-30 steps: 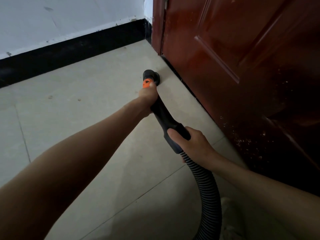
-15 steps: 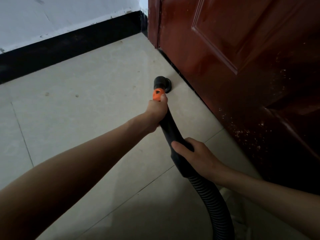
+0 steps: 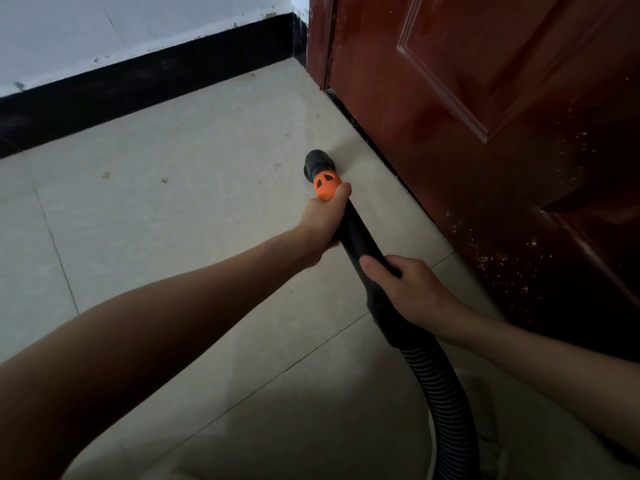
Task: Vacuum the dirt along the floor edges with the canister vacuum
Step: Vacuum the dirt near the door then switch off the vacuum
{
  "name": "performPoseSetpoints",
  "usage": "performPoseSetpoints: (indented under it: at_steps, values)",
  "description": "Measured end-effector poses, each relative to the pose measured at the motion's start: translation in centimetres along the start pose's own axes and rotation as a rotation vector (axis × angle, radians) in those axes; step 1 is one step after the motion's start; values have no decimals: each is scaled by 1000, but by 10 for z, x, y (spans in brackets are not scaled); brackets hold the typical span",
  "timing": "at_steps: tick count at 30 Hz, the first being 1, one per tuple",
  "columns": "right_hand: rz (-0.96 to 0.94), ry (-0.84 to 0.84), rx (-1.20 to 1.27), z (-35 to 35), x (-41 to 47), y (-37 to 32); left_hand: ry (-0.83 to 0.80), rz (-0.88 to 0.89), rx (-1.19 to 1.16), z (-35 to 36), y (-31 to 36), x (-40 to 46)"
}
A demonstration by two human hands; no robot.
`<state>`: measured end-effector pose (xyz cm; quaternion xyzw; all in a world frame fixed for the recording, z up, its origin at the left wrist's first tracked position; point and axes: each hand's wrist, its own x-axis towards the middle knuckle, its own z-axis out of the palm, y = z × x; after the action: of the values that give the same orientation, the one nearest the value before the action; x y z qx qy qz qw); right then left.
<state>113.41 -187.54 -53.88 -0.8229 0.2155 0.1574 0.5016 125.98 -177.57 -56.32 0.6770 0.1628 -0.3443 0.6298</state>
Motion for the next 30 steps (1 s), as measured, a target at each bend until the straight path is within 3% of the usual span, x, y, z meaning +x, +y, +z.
performPoseSetpoints:
  at_steps: [5,13,23,26,30]
  values:
    - [30,-130,130,11,20,-20,126,25,-67,-23,12,0]
    - [77,-365,95,11,20,-43,273,11,-307,-52,2,-13]
    - [-61,63,-222,15,9,-20,-23,-13,-157,-24,9,-12]
    - [-21,74,-198,13,20,-27,-62,12,-116,-24,15,-11]
    - [13,-71,37,4,39,-42,-26,32,-170,-39,33,-2]
